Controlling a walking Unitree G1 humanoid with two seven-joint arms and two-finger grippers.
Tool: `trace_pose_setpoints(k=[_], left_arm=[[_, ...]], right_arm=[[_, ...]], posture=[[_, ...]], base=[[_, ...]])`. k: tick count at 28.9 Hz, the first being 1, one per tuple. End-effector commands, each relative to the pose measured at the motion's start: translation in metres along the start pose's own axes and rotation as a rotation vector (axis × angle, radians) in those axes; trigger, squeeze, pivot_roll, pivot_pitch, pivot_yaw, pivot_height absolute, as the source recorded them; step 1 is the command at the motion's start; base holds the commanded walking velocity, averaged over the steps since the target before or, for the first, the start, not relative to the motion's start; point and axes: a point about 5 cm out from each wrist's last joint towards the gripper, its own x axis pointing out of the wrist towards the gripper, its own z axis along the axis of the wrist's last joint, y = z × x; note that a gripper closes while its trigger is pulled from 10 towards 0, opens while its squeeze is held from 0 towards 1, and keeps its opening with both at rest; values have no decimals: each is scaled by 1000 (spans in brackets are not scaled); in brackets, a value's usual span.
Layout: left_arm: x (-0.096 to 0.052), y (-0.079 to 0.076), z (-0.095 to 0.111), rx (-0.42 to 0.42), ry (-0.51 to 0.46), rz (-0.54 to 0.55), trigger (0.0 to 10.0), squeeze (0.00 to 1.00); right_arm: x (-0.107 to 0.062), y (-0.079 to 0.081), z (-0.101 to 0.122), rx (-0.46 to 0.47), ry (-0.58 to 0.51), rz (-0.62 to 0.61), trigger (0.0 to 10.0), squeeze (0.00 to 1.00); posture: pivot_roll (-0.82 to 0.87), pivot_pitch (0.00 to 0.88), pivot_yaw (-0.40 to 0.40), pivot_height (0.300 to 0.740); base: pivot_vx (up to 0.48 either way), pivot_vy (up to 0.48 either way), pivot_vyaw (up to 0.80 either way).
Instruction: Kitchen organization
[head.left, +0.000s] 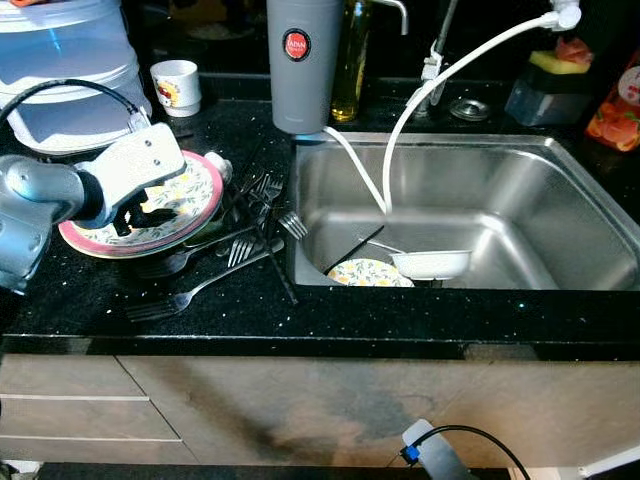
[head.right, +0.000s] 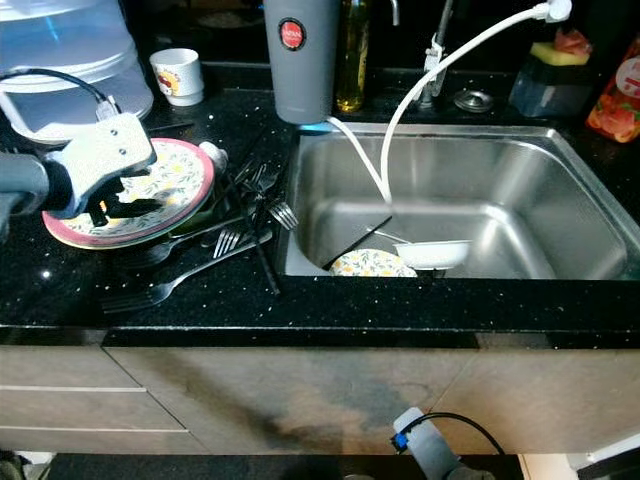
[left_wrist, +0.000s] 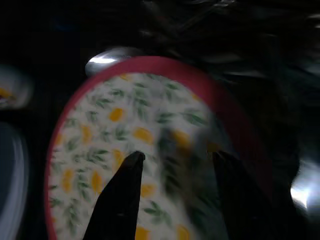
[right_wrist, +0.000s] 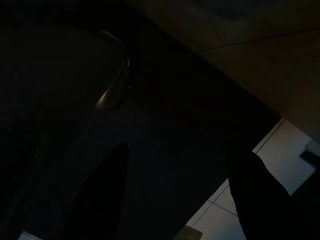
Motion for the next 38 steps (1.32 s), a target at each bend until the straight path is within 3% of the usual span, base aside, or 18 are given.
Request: trace_pose_setpoints(k=[1,5,8,15,29,36,38], left_arm=[[-14,1,5,42,15,-53,10000,0],[-29,-2,4,83,67,-102,10000,0],[-43,-11,-5,79,155,-197,10000,0],[-35,-17,-10,50,181,-196,10000,0],[-28,-7,5,64,93,-79,10000,0],[-25,-1,18,69,-12,-41,10000,0],[-23,-4,21,53,-47,-73,10000,0]], right_arm=[[0,1,-1,6,11,1,10000,0],[1,2,-1,7,10,2,10000,0],[1,2,0,5,10,5,10000,0],[1,5,2,20,-5,42,10000,0],[2,7,3,37,-5,71,10000,0],[2,7,2,59,-4,62,10000,0],[2,7,2,55,-1,63,10000,0]], posture=[[11,0,7,740],[24,0,11,740],[30,0,13,740],[31,0,10,740],[34,0,14,740],[34,0,13,740],[30,0,15,740]], base=[[0,0,0],[0,0,0],[0,0,0],[0,0,343],[0,0,800],[0,0,0],[0,0,0]])
